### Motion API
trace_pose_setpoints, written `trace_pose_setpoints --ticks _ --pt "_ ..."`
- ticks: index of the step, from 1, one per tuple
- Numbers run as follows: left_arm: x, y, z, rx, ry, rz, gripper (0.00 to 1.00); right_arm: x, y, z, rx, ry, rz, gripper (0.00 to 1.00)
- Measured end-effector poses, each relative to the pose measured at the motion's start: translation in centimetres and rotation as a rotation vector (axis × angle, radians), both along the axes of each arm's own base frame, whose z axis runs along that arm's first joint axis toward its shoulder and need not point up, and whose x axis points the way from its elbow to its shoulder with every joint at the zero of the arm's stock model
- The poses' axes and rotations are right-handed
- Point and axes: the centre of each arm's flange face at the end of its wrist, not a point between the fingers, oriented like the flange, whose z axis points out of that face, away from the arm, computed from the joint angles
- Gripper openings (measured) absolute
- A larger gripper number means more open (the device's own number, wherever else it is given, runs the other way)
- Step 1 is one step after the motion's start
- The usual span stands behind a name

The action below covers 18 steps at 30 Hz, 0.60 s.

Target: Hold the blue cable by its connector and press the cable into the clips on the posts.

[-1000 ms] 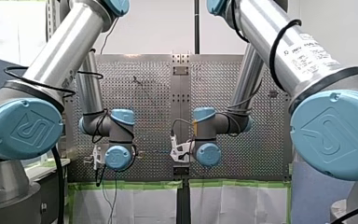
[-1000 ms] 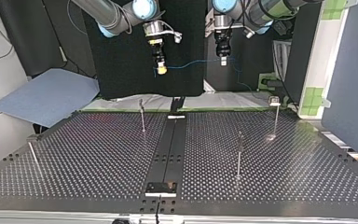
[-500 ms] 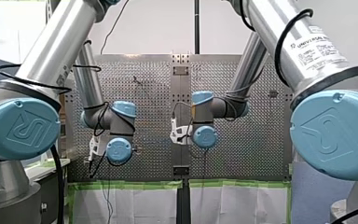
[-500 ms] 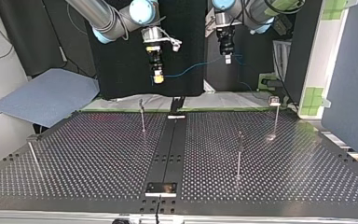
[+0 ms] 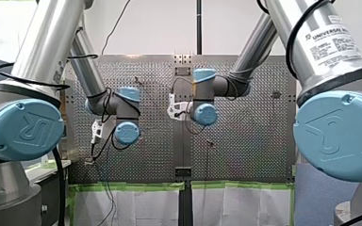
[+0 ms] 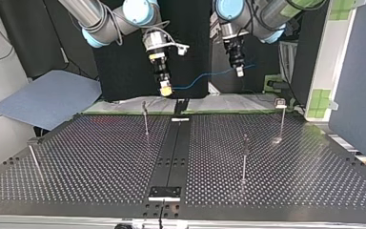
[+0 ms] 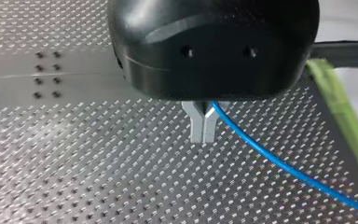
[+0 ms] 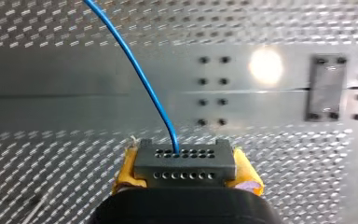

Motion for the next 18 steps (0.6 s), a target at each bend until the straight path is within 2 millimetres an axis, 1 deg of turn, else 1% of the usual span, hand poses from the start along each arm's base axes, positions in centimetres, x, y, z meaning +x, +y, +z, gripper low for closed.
trace_pose_setpoints --ticks 5,12,18 --pt "1.1 0.4 2.2 -0.012 -0.023 0.027 0.0 0.6 -0.5 1.4 -0.004 -0.015 0.008 0.0" --pt "2.7 0.7 5.8 -0.033 -0.062 0.051 0.0 0.8 -0.8 1.9 0.003 -0.018 0.01 0.0" --pt "2.9 1.4 8.1 -0.036 -0.07 0.062 0.0 1.8 -1.0 2.9 0.012 -0.054 0.037 0.0"
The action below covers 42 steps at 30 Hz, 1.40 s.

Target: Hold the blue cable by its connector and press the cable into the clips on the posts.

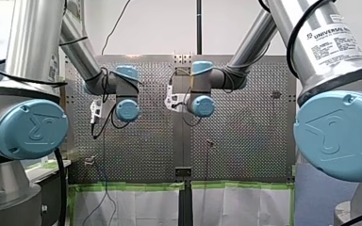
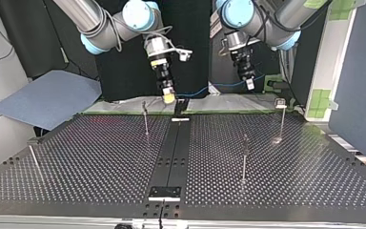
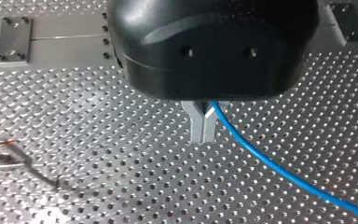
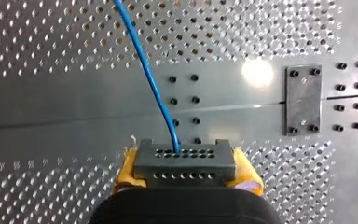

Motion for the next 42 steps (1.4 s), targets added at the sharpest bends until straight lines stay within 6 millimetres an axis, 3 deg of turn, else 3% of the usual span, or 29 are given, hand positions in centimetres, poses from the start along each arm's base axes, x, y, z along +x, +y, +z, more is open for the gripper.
trace_pose_setpoints --ticks 12,21,30,39,42 --pt "0.0 1.2 4.3 -0.04 -0.055 -0.041 0.0 2.5 0.3 2.6 0.017 -0.06 0.054 0.0" --pt "0.9 1.2 5.2 -0.061 -0.06 -0.085 0.0 4.7 1.0 4.7 0.033 -0.099 0.098 0.0" --pt "2.2 1.4 6.9 -0.09 -0.061 -0.096 0.0 5.7 0.9 4.5 0.064 -0.125 0.106 0.0" --pt "2.1 2.1 10.4 -0.131 -0.124 -0.093 0.0 7.0 0.6 5.2 0.075 -0.143 0.118 0.0" --pt "2.4 2.2 10.6 -0.147 -0.13 -0.095 0.0 7.4 0.3 5.7 0.078 -0.154 0.126 0.0"
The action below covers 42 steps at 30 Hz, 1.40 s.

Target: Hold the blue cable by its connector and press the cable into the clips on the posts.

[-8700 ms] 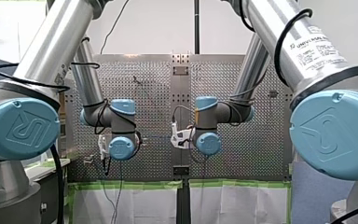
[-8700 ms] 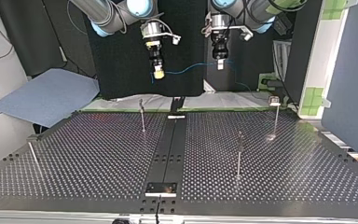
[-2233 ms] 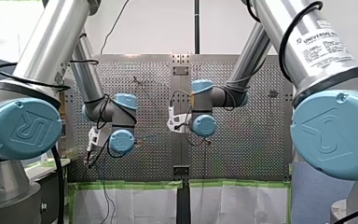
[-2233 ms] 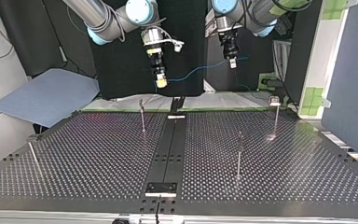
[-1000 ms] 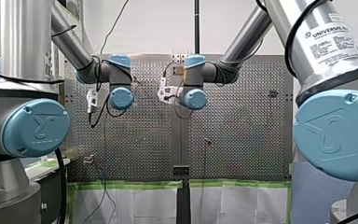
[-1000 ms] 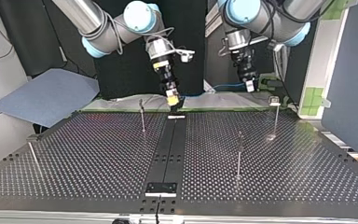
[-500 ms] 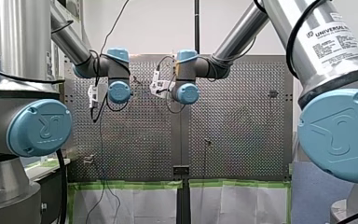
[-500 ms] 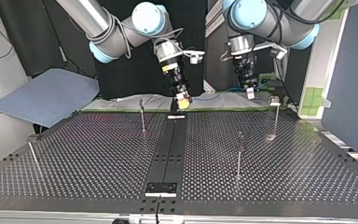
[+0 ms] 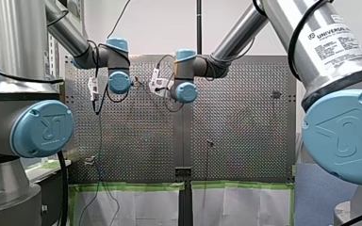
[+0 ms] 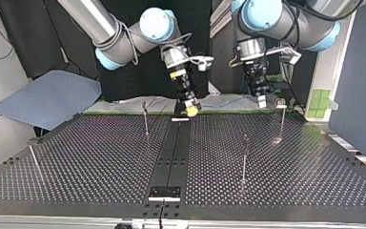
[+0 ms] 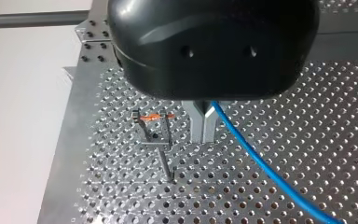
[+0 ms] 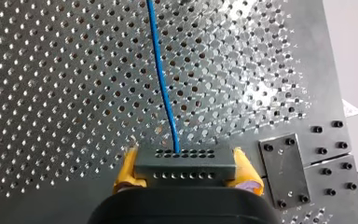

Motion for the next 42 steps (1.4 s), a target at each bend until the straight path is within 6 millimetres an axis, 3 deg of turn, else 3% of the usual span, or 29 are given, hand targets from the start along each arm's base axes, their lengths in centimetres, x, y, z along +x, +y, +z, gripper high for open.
trace_pose_setpoints --ticks 18,30,42 --pt "1.7 -0.4 2.6 0.008 -0.031 -0.033 0.0 0.7 -3.0 4.0 0.011 -0.034 0.003 0.0" --pt "2.0 -0.1 4.3 0.002 -0.069 -0.035 0.0 0.2 -5.5 3.1 0.023 -0.018 -0.008 0.0" --pt "4.2 -1.1 3.4 0.02 -0.022 -0.098 0.0 1.0 -6.4 4.9 0.01 -0.03 -0.005 0.0"
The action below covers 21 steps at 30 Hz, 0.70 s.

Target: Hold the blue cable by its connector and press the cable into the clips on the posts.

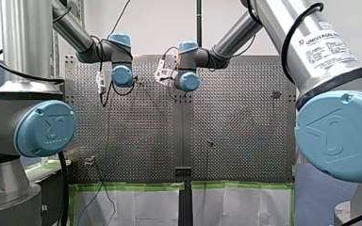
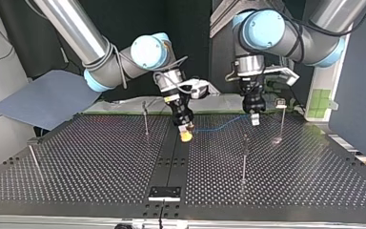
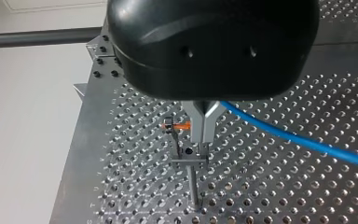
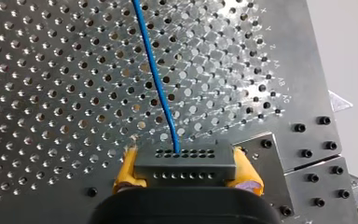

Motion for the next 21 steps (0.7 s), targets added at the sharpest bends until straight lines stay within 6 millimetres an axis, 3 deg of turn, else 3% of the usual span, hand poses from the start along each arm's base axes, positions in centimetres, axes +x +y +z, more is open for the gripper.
trace_pose_setpoints --ticks 11,21 --pt "1.8 -0.4 0.9 -0.019 -0.002 -0.014 0.0 -0.9 -1.6 0.3 0.005 -0.006 -0.023 0.0" --pt "2.8 -0.5 -0.1 -0.024 0.016 -0.056 0.0 -1.2 -2.3 0.4 0.004 -0.007 -0.013 0.0"
